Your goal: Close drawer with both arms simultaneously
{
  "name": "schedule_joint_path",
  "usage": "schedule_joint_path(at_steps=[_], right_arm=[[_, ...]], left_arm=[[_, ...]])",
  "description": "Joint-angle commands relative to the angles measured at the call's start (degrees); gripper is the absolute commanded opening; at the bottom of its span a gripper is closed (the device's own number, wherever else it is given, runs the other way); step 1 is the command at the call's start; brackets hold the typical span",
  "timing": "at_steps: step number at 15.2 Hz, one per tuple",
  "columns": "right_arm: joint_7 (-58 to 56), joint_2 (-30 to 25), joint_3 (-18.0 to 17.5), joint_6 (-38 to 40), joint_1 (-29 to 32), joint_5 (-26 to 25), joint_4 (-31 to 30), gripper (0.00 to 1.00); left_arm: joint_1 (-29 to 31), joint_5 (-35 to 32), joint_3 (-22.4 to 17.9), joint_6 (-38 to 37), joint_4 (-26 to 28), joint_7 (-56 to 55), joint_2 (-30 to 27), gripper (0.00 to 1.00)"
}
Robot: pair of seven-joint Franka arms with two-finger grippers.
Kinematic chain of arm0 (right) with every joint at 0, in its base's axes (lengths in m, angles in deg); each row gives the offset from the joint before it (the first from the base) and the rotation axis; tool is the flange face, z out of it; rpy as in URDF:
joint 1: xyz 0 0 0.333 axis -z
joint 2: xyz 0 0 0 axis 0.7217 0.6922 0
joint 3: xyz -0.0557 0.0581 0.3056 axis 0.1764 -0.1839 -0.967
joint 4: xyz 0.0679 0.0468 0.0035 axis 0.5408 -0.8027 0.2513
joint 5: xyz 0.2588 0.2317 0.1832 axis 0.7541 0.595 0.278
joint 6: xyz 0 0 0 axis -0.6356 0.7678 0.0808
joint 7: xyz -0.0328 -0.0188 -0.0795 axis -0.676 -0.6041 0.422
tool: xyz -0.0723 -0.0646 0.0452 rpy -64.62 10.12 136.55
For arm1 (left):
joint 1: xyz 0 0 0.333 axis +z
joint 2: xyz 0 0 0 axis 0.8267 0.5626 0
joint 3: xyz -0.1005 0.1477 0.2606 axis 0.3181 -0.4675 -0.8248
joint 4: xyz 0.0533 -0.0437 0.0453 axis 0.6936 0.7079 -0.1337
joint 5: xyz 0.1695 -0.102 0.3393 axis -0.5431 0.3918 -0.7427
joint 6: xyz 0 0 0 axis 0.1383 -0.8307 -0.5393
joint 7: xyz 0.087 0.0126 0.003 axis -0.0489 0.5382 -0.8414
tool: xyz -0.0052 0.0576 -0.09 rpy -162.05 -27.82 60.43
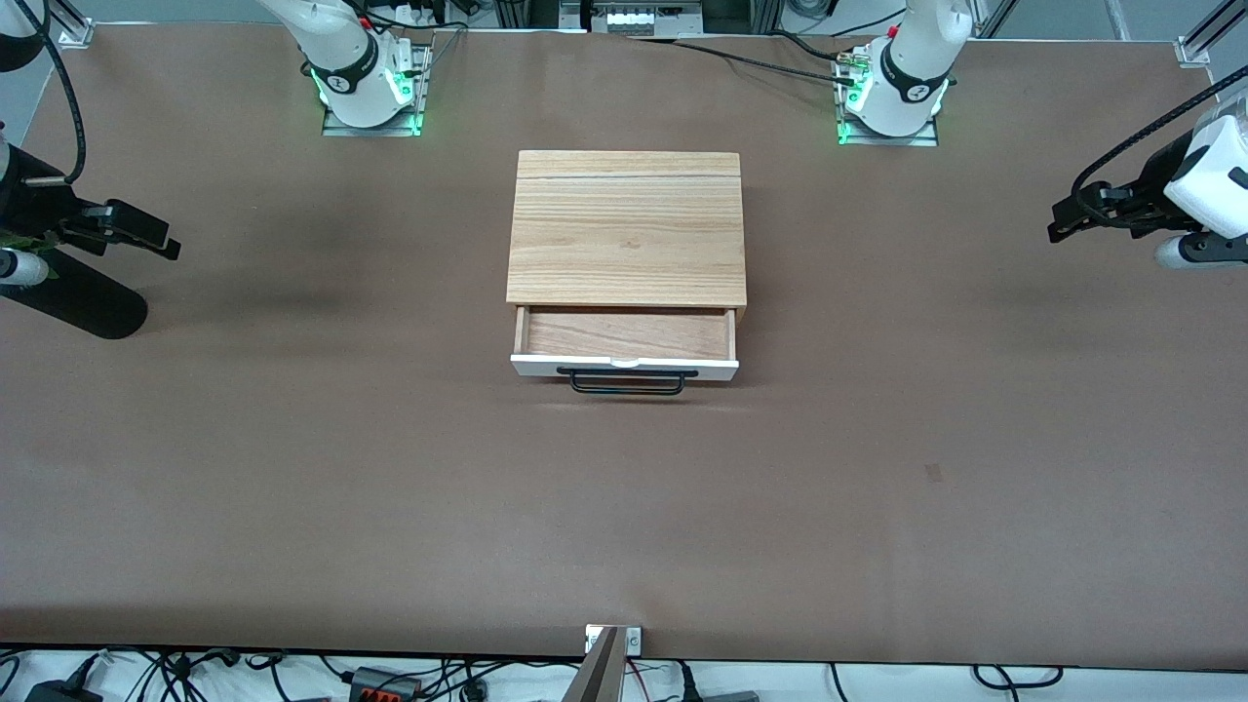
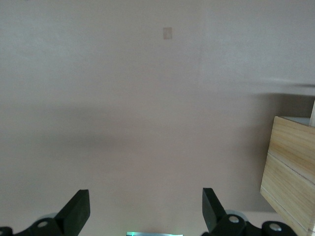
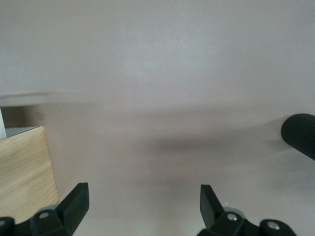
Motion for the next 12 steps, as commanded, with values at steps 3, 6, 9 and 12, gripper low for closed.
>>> schedule_joint_path(at_steps=[3,6,9,12], right_arm=[[-0.7,0.3,-0.2,1.0,0.4,0.3,1.0,1.0],[-0.6,0.3,-0.2,1.0,0.3,0.2,1.0,1.0],[0.0,0.4,-0.2,1.0,-0.1,-0.9,1.0,1.0],[0.2,2.6,-0.4,1.2,0.0,-1.7,0.9,1.0]], left_arm=[[-0.7,0.3,-0.2,-1.8,-0.8,0.9,0.3,1.0],[-0.6,0.3,-0.3,-2.0,-1.6,1.0,0.9,1.0],[-0.4,2.5,-0.6,-1.9,-2.2,1.0,1.8,1.0],[-0.7,4.5,-0.4,-2.1,-6.6,0.8,6.6,1.0]])
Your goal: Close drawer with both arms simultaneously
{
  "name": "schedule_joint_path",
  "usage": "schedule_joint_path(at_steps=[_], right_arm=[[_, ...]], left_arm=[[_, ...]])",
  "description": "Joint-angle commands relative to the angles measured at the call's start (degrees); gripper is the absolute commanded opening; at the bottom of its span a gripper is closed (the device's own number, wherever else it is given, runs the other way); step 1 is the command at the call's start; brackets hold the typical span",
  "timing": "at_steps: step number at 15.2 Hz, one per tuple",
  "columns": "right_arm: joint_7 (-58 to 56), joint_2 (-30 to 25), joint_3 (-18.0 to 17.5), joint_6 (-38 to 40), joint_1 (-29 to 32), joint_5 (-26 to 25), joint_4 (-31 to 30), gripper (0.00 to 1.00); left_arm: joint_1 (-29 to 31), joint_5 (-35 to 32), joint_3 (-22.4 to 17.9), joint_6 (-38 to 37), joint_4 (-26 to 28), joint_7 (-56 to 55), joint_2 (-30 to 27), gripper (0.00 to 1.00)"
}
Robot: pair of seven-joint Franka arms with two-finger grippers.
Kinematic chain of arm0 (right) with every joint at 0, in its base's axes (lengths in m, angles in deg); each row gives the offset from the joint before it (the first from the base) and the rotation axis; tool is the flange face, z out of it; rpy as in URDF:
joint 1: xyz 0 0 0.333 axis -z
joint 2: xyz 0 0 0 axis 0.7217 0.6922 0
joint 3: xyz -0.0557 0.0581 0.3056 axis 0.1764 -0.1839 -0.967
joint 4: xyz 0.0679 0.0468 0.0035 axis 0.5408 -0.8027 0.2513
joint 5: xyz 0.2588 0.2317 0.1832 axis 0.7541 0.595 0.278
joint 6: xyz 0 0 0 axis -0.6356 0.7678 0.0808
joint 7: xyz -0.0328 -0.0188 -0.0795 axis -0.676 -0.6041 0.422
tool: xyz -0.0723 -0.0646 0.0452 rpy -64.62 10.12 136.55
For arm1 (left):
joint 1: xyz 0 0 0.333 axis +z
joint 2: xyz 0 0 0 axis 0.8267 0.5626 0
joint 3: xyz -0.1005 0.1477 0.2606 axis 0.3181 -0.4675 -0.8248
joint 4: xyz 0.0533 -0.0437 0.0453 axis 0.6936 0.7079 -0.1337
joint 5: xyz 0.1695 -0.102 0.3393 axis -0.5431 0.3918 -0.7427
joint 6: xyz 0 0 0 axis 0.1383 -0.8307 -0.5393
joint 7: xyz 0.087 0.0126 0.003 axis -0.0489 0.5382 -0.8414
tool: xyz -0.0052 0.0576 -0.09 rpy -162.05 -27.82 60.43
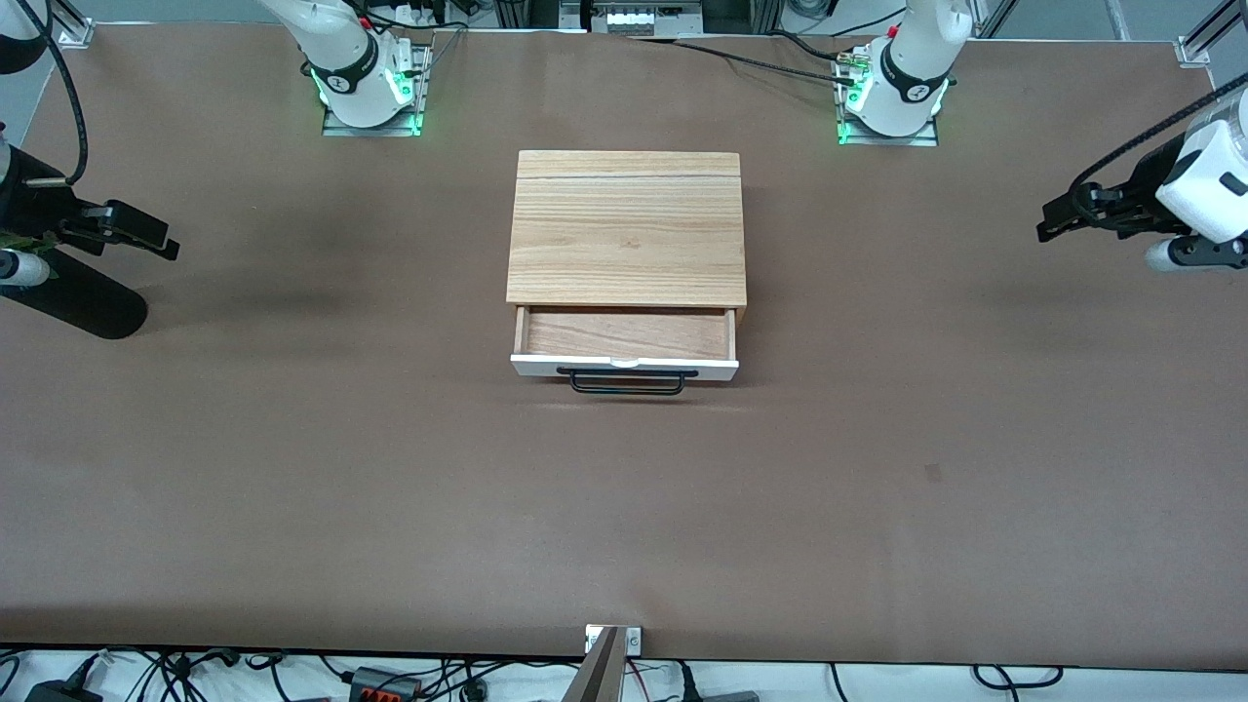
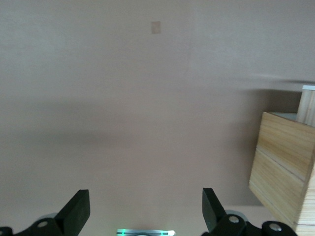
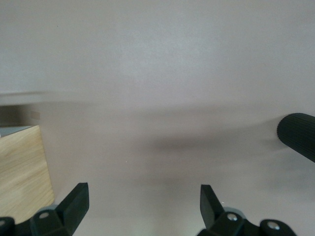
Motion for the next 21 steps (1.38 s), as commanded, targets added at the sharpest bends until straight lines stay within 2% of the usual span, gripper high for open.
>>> schedule_joint_path(at_steps=[1,3,5,6,8,9,11,12,15,16,19,21], right_arm=[[0.0,2.8,-0.4,2.4,0.0,-0.7,1.1,1.0],[-0.3,3.2,-1.2,3.8,-1.1,-1.5,1.2,1.0],[-0.3,5.8,-1.2,3.0,-1.9,-1.1,1.3,1.0],[0.5,9.2,-1.2,3.1,-1.9,-0.5,1.3,1.0],[2.4,12.7,-2.3,2.8,-5.3,-0.3,3.1,1.0],[4.1,14.7,-2.3,2.1,-6.6,-0.2,3.7,1.0],[5.1,16.1,-2.7,-4.5,-6.9,0.6,3.8,1.0],[4.6,17.9,-2.9,-8.6,-7.1,2.7,3.7,1.0],[4.1,21.6,-3.3,-18.3,-9.8,14.1,3.7,1.0],[4.0,22.9,-3.3,-22.0,-10.6,15.4,3.6,1.0],[3.6,25.5,-3.3,-25.3,-13.6,16.2,3.7,1.0],[3.6,27.5,-3.4,-30.4,-16.5,20.4,3.6,1.0]], left_arm=[[-1.4,1.3,-0.2,-1.5,-7.0,0.2,5.9,1.0],[-2.4,1.7,0.7,-1.4,-7.8,0.3,8.3,1.0],[-3.6,7.3,0.7,-0.7,-8.3,-0.1,11.7,1.0],[-4.2,9.5,0.7,-0.8,-11.2,0.0,14.5,1.0],[-4.4,11.1,0.7,-0.9,-17.8,0.3,20.6,1.0],[-5.5,12.4,0.8,-0.9,-19.4,0.5,23.2,1.0],[-7.1,15.3,0.8,0.3,-22.2,0.0,27.4,1.0],[-7.6,15.5,0.8,1.5,-23.6,-0.1,29.1,1.0],[-9.1,17.7,0.9,4.9,-23.8,-0.1,33.3,1.0],[-9.8,18.4,0.8,6.9,-23.8,0.0,34.4,1.0],[-10.8,20.3,1.2,14.0,-24.1,0.2,37.2,1.0],[-12.1,24.5,1.1,15.4,-24.1,-0.2,38.3,1.0]])
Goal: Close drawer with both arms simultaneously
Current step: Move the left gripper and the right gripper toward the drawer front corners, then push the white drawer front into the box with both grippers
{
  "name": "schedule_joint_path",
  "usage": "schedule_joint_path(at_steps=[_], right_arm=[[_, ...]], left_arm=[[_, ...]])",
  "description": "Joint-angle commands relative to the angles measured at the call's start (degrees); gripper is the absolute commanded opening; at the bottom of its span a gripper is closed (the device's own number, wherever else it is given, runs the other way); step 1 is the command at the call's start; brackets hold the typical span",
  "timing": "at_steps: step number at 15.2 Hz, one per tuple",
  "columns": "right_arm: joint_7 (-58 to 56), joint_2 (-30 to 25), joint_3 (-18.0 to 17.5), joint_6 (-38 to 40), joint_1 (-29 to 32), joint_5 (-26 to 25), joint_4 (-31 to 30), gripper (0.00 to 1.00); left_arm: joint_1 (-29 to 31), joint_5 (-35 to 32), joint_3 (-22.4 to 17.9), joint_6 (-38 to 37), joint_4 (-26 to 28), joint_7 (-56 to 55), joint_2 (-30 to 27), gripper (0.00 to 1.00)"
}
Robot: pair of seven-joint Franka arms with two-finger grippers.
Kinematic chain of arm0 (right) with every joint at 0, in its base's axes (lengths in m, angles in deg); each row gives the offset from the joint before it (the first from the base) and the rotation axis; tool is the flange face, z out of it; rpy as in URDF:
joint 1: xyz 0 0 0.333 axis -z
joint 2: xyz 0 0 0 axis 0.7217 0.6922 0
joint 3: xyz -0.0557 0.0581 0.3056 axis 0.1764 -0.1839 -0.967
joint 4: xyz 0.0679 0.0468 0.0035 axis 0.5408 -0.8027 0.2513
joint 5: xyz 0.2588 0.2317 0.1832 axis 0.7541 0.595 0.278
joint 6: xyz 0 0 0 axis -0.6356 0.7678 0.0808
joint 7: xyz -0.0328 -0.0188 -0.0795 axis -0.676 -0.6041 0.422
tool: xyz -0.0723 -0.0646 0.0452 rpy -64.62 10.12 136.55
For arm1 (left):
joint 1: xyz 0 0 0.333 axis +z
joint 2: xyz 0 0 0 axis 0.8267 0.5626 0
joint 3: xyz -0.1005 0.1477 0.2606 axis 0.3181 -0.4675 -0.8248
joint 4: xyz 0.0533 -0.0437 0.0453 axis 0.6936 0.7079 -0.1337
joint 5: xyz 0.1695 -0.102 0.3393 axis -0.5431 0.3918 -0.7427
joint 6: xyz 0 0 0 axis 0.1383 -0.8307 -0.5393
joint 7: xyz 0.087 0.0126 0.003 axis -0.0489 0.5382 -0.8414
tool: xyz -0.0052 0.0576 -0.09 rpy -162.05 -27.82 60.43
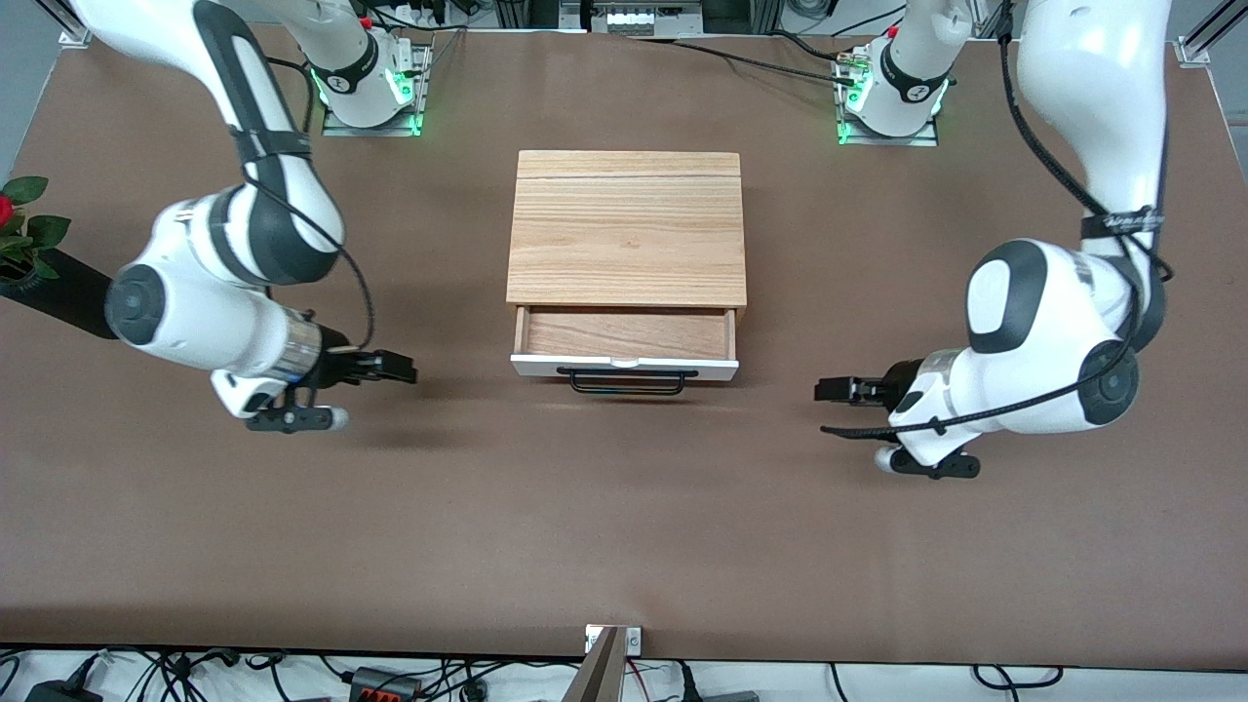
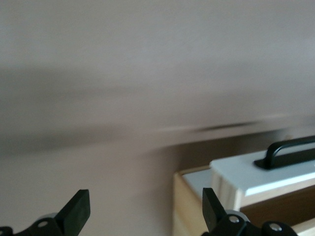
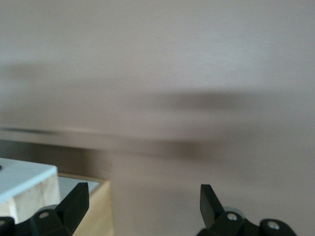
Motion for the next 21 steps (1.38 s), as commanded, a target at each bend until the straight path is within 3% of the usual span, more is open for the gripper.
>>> schedule_joint_path(at_steps=[1,4,9,21], right_arm=[[-0.4,3.2,0.2,-6.5,-4.3,5.4,1.3,1.0],[0.7,5.0,0.3,-10.8,-7.9,8.3,1.3,1.0],[0.7,6.2,0.2,-11.3,-9.6,8.4,0.1,1.0],[-0.1,7.0,0.2,-10.6,-11.4,8.4,0.0,1.0]], left_arm=[[-1.8,4.9,-0.2,1.8,-2.5,-0.1,2.7,1.0],[-4.2,6.4,-0.3,4.0,-2.4,0.0,4.8,1.0],[-6.3,6.7,-0.2,5.9,-1.9,0.0,6.6,1.0],[-8.2,6.8,-0.2,-1.7,-1.2,0.1,6.7,1.0]])
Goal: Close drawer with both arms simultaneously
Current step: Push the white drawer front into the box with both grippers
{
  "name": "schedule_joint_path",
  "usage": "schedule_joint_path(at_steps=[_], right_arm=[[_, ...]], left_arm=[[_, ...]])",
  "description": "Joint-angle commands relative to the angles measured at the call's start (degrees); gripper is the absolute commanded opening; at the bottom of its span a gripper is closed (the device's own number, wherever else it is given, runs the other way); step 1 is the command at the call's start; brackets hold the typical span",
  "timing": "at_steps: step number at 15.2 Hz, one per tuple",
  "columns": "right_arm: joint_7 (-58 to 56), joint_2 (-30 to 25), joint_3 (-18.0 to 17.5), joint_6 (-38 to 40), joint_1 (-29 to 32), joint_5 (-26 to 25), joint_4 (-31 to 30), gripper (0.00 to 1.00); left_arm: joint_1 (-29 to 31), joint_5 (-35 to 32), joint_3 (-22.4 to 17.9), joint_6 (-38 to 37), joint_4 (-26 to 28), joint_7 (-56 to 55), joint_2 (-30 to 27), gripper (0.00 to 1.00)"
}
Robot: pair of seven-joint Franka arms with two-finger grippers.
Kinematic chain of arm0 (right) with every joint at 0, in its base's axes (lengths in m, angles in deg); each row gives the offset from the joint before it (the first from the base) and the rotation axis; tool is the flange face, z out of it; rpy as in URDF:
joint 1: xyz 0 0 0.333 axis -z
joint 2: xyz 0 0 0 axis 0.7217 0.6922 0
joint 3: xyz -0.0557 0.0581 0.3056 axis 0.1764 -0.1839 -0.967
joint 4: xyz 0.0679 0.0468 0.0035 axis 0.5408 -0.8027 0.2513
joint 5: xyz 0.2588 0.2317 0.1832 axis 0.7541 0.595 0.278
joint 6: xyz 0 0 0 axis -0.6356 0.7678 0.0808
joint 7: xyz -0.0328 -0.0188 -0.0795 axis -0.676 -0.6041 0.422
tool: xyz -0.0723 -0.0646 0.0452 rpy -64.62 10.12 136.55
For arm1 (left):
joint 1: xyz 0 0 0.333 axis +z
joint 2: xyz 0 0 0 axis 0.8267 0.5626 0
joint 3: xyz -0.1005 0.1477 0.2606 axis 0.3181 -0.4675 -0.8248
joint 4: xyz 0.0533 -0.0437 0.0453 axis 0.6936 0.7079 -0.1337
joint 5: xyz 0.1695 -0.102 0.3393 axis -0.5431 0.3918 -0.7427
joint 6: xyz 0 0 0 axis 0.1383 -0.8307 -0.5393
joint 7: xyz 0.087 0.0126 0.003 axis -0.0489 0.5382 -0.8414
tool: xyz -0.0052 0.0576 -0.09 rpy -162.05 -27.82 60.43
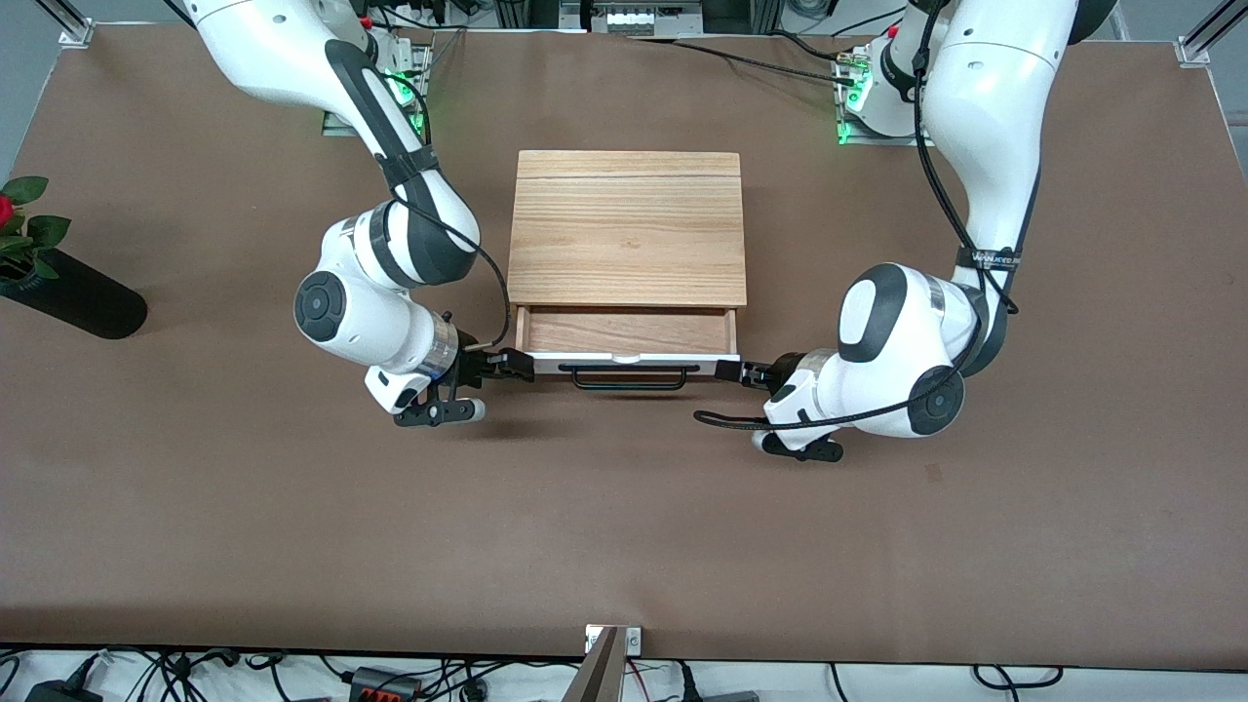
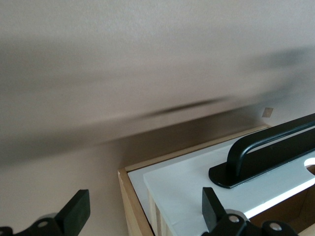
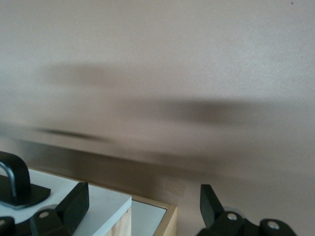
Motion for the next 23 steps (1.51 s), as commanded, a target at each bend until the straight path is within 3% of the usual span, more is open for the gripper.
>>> schedule_joint_path(at_steps=[1,9,16,23], right_arm=[[-0.8,0.2,0.3,0.4,-0.9,1.2,-0.1,1.0],[-1.1,0.2,0.3,4.3,-1.1,1.1,0.1,1.0],[-2.0,0.2,0.3,12.9,-1.1,1.1,0.2,1.0],[-3.5,0.2,0.3,14.5,-0.6,1.1,0.7,1.0]], left_arm=[[-0.4,1.4,-0.4,-2.1,-0.8,0.1,0.6,1.0],[-1.7,1.3,-0.4,-7.2,1.3,0.5,1.2,1.0],[-1.6,1.4,-0.4,-15.2,1.3,0.6,1.5,1.0],[-1.8,3.7,-0.4,-15.2,0.9,0.6,2.8,1.0]])
